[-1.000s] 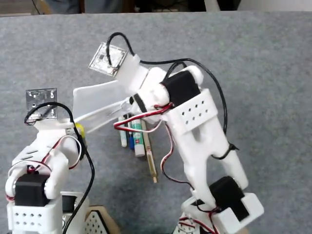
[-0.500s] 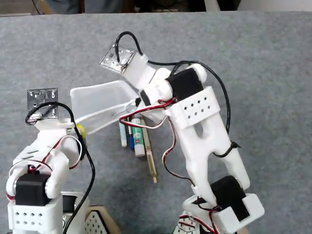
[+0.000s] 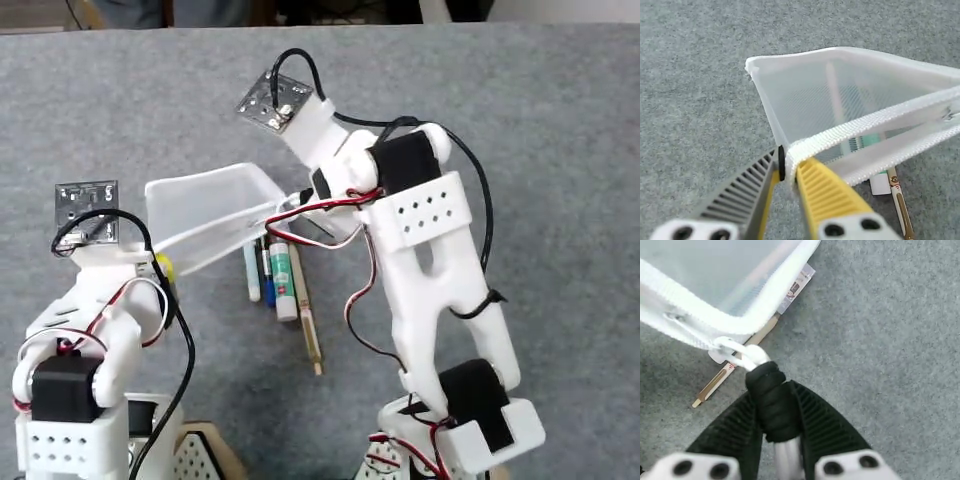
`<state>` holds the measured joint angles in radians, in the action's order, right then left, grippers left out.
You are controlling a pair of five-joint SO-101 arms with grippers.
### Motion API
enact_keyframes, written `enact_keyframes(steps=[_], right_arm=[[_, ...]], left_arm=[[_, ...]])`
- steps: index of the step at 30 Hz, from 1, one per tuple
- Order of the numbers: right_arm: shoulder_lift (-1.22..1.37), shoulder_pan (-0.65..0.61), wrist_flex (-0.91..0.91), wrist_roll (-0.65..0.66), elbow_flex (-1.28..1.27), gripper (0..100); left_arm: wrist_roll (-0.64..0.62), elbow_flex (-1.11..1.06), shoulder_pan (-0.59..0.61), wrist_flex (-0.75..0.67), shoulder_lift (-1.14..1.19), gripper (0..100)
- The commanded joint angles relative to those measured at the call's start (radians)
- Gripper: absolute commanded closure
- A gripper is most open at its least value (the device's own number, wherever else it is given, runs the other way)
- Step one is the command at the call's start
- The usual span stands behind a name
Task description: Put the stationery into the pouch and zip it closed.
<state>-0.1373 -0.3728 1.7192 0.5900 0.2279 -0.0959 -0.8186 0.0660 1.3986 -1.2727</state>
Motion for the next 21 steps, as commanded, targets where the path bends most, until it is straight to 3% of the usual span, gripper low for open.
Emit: enact_keyframes(steps=[1, 18, 21], right_arm=[[-0.056, 0.049, -0.015, -0.006, 0.019, 98.6], [-0.153, 0.074, -0.032, -0.002, 0.01, 98.4], [-0.151, 0.041, -0.018, 0.0, -0.001, 92.3]], left_arm=[[-0.003, 0.042, 0.002, -0.002, -0.003, 97], [-0.003, 0.042, -0.002, -0.002, -0.003, 97], [-0.003, 0.042, -0.002, -0.002, -0.003, 97]])
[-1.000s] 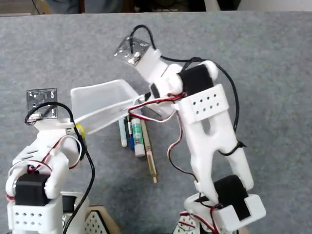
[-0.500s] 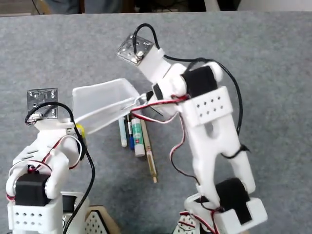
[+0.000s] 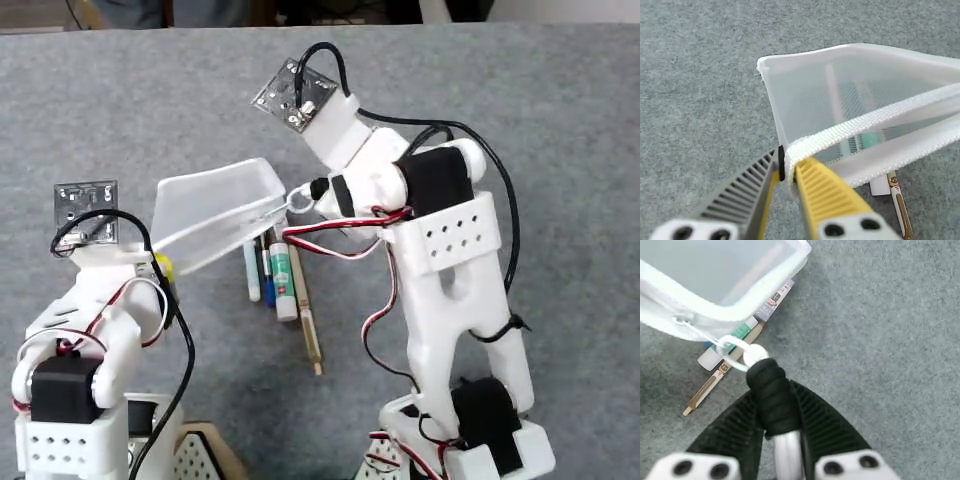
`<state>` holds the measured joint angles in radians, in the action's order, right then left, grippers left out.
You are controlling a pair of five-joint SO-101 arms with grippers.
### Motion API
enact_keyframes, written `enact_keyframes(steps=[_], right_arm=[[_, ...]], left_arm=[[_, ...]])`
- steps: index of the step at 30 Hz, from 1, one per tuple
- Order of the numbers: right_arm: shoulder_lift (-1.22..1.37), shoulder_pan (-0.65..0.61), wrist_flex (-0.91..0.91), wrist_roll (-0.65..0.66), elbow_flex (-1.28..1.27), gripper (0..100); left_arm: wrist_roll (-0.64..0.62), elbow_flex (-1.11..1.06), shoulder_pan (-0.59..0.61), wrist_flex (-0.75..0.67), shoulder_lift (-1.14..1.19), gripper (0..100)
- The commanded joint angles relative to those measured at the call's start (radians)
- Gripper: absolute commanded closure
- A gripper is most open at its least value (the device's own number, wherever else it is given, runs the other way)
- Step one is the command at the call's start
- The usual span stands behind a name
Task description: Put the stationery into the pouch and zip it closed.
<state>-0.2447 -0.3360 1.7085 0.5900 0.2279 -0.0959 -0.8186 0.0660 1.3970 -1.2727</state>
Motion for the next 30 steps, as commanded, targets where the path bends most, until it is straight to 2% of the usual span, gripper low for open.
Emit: enact_keyframes(steps=[1, 4, 6, 10, 15, 22, 30], right_arm=[[-0.045, -0.009, 0.002, 0.0, -0.013, 88.0], [-0.047, -0.083, 0.023, 0.014, -0.045, 76.1], [-0.047, -0.138, 0.038, 0.057, -0.074, 71.7], [-0.062, -0.232, 0.052, 0.104, -0.168, 70.6], [-0.228, -0.327, 0.052, 0.189, -0.278, 70.5], [-0.426, -0.416, 0.043, 0.189, -0.483, 70.5], [-0.484, -0.42, -0.279, -0.074, -0.576, 70.4]], left_arm=[[-0.003, 0.042, -0.004, 0.0, -0.003, 97], [-0.003, 0.042, -0.004, 0.0, -0.003, 97], [-0.002, 0.042, -0.004, -0.003, -0.002, 97], [-0.002, 0.042, -0.007, -0.008, 0.0, 97], [-0.002, 0.044, -0.007, -0.009, -0.002, 97], [-0.002, 0.051, -0.007, -0.009, -0.003, 97], [-0.011, 0.145, -0.013, 0.0, 0.005, 97]])
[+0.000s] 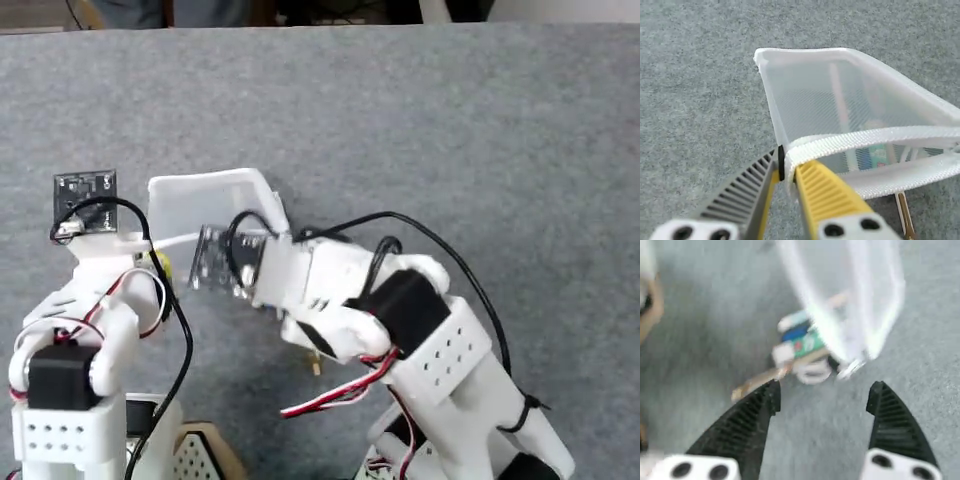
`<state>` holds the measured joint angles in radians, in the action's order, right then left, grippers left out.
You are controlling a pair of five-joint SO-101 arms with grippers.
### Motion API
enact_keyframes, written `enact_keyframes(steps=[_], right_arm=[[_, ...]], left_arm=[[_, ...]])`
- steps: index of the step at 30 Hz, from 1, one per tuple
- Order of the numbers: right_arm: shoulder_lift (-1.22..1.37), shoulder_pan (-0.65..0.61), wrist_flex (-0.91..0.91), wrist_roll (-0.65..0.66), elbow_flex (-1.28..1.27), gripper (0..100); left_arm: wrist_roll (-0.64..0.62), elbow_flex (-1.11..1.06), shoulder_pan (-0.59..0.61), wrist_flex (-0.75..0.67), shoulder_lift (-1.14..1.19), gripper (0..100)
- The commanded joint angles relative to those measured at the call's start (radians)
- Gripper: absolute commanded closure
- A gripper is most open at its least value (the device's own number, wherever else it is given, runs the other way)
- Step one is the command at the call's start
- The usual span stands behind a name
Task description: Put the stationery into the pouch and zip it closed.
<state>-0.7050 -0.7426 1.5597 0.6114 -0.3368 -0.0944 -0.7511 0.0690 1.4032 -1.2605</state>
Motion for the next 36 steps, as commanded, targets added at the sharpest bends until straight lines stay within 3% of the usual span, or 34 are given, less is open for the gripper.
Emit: enact_keyframes(steps=[1, 7, 22, 28, 31, 36], right_arm=[[-0.025, -0.014, -0.169, -0.127, -0.024, 70.4], [-0.025, -0.014, -0.305, -0.17, -0.128, 70.4], [-0.022, -0.009, -0.439, -0.167, -0.259, 70.9], [0.039, -0.008, -0.488, -0.086, -0.309, 71.0], [0.081, -0.008, -0.489, -0.086, -0.292, 76.1], [0.13, 0.035, -0.499, -0.086, -0.225, 94.0]], left_arm=[[-0.012, 0.085, -0.028, -0.006, -0.008, 97], [-0.012, 0.088, -0.061, -0.006, -0.008, 97], [-0.012, 0.082, -0.062, 0.014, -0.014, 97], [-0.012, 0.082, -0.064, 0.014, -0.014, 97], [-0.012, 0.082, -0.064, 0.015, -0.015, 97], [-0.012, 0.082, -0.064, 0.015, -0.015, 97]])
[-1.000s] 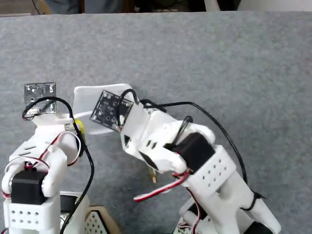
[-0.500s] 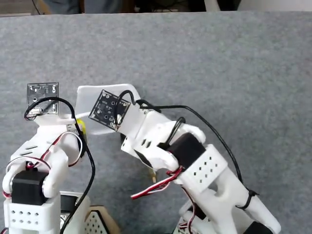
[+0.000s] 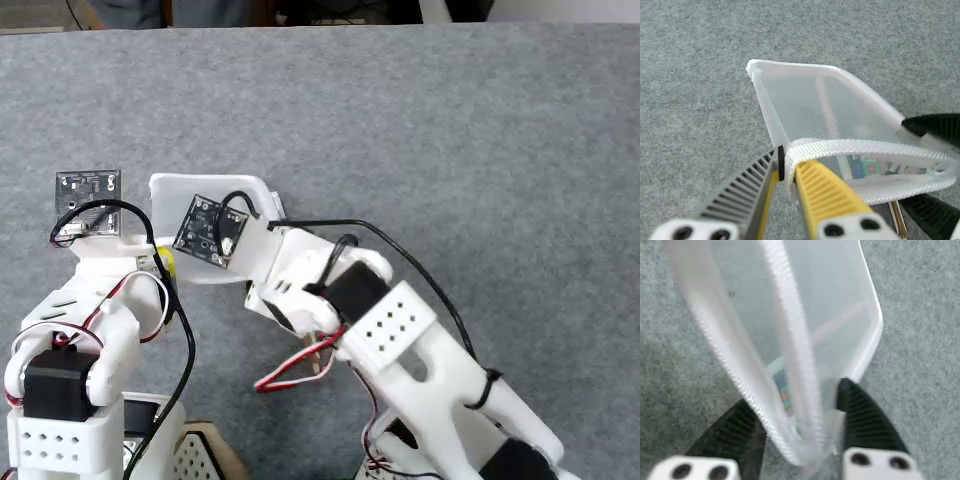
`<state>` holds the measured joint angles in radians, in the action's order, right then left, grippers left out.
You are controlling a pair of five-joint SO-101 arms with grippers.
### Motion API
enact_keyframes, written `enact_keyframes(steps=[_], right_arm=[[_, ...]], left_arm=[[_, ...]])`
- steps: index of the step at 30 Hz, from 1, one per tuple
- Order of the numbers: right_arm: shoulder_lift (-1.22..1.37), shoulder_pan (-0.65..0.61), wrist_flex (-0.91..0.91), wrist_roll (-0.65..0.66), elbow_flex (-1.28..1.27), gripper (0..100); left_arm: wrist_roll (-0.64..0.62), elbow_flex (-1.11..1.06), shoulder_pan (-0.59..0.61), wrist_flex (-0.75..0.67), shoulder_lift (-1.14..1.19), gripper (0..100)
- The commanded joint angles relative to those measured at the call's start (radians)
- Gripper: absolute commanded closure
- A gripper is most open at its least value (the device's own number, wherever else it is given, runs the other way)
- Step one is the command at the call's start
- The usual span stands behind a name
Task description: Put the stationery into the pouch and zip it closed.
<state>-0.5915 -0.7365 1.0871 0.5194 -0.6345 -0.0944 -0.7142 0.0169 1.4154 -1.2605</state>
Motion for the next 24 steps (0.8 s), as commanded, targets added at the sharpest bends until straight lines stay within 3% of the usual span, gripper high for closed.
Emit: enact_keyframes(steps=[1, 6, 12, 19, 24], right_arm=[[0.021, 0.049, -0.044, 0.006, 0.081, 97.2], [0.027, 0.133, -0.12, 0.0, 0.088, 98.7], [0.027, 0.137, -0.095, 0.0, 0.128, 98.6], [0.028, 0.133, -0.057, -0.002, 0.199, 98.6], [0.028, 0.135, -0.035, -0.002, 0.217, 98.6]], left_arm=[[-0.012, 0.045, -0.012, 0.003, -0.015, 97], [-0.012, 0.045, -0.012, 0.003, -0.015, 97], [-0.012, 0.054, -0.012, -0.006, -0.015, 96], [-0.124, 0.151, -0.012, 0.069, -0.015, 67], [-0.124, 0.246, -0.008, 0.075, -0.015, 66]])
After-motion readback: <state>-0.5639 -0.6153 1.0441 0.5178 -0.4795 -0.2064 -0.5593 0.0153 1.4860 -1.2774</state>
